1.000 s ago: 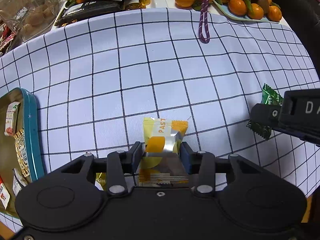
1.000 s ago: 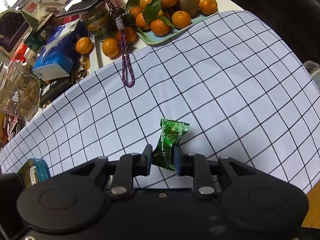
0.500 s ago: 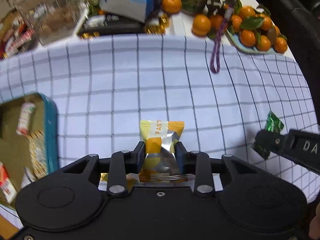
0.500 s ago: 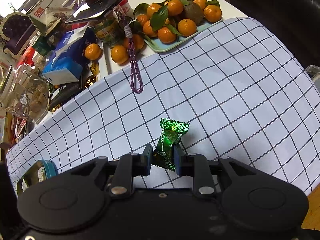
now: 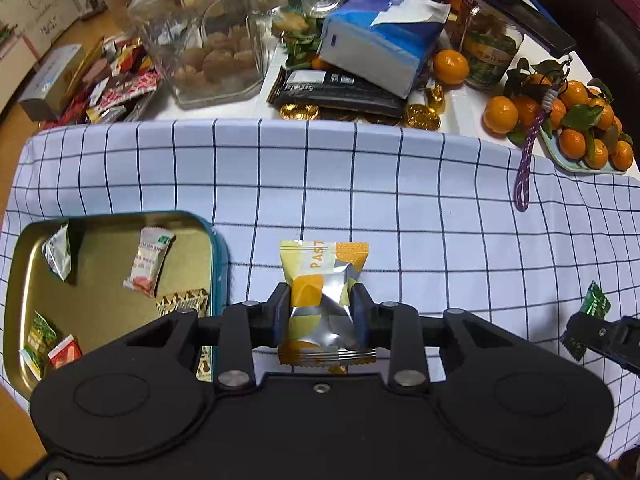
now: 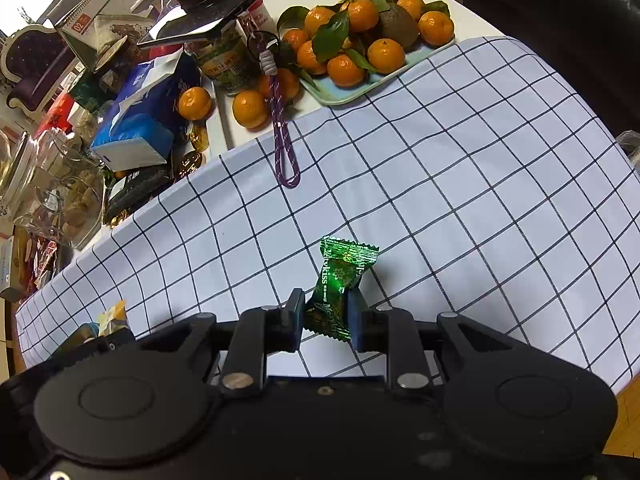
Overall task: Organize snacks
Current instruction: 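Carry the PAST packet with the left tool while the right tool carries the green candy to the tray, then open the left tool over the gold tray while the right tool releases the green candy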
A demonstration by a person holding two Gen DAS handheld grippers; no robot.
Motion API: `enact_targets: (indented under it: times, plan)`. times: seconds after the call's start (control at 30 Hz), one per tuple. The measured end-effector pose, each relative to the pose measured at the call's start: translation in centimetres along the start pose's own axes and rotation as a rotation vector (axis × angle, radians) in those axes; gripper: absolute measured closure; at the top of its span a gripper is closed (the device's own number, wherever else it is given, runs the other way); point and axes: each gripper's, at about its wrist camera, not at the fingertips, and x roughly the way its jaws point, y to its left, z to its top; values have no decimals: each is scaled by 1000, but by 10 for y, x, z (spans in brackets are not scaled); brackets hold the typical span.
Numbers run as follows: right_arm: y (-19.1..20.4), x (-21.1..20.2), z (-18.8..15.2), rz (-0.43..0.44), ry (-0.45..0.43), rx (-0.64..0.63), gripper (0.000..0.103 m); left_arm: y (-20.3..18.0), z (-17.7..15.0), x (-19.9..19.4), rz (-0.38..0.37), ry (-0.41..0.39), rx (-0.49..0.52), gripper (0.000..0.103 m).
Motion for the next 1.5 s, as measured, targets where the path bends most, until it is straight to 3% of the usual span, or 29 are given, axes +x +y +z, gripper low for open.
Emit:
enact_targets:
  times: [0.3, 0.67, 0.83, 1.07, 1.5]
  plan:
    - [27, 8, -4, 11, 18, -7, 79, 24, 0, -4, -29, 32, -14, 62]
    - [98, 22, -27, 81, 60, -102, 79, 95, 9, -13, 21, 27, -158, 62]
    - [130, 23, -44, 154, 56, -195, 79, 132, 6, -17, 85, 4, -206, 62]
    - [170, 16, -67, 275, 15, -347, 78, 176, -1, -18, 112, 11, -289, 62]
    - [226, 2, -113, 477, 0, -539, 76, 207, -5, -22, 122, -25, -329, 61]
